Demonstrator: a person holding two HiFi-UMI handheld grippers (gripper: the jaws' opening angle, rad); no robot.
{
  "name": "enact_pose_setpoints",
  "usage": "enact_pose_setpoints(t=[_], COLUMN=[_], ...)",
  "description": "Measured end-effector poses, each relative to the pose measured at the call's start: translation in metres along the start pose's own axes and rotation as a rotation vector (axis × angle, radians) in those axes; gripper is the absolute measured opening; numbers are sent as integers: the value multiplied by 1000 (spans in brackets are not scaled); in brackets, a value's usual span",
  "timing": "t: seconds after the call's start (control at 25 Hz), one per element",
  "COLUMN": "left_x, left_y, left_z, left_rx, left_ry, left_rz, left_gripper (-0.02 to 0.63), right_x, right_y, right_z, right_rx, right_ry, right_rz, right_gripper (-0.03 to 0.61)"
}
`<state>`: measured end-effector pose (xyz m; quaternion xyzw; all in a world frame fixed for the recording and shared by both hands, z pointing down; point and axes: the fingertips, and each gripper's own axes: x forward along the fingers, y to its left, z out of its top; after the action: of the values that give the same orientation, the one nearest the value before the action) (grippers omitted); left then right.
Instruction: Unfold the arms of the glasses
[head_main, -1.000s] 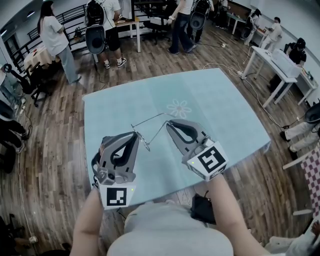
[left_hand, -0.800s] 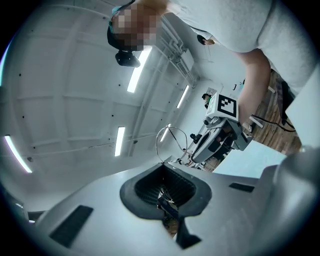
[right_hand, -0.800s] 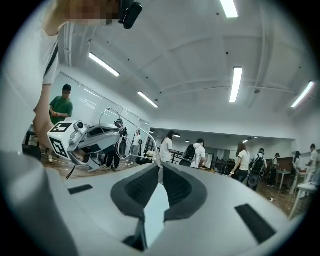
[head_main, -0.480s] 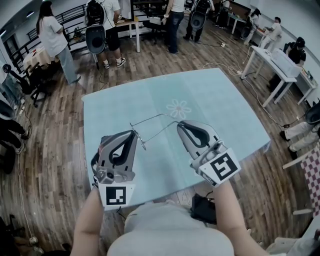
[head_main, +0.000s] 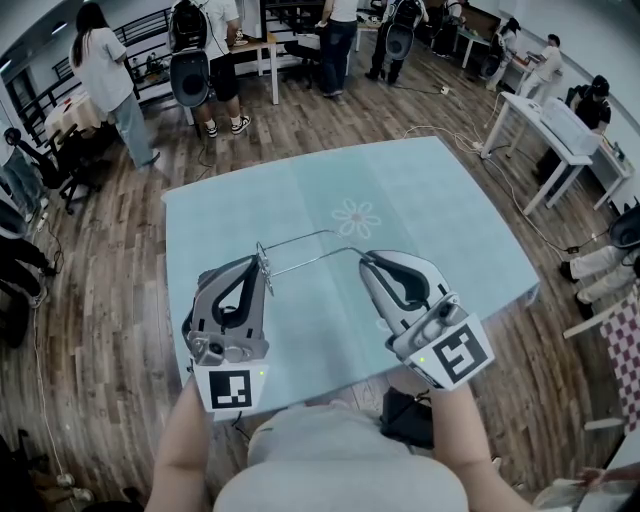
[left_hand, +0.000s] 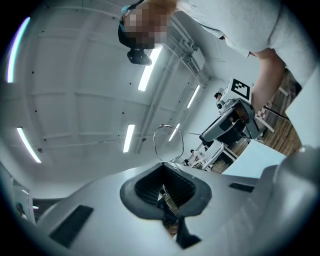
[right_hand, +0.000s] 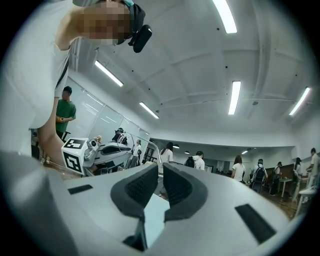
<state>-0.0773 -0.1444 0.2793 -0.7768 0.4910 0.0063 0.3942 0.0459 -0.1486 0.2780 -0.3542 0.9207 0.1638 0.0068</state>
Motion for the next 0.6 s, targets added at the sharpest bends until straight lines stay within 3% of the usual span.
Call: enact_pose_setpoints(t=[0.6], left_x=[-2], left_y=[1], left_z=[1], left_rx=[23], left_ry=[-3], left_rz=[10], left_gripper=[8], right_x=[-2], right_y=[-6], right_z=[10], right_rx=[10], right_ry=[-33], right_rz=[-9], right_gripper=[60])
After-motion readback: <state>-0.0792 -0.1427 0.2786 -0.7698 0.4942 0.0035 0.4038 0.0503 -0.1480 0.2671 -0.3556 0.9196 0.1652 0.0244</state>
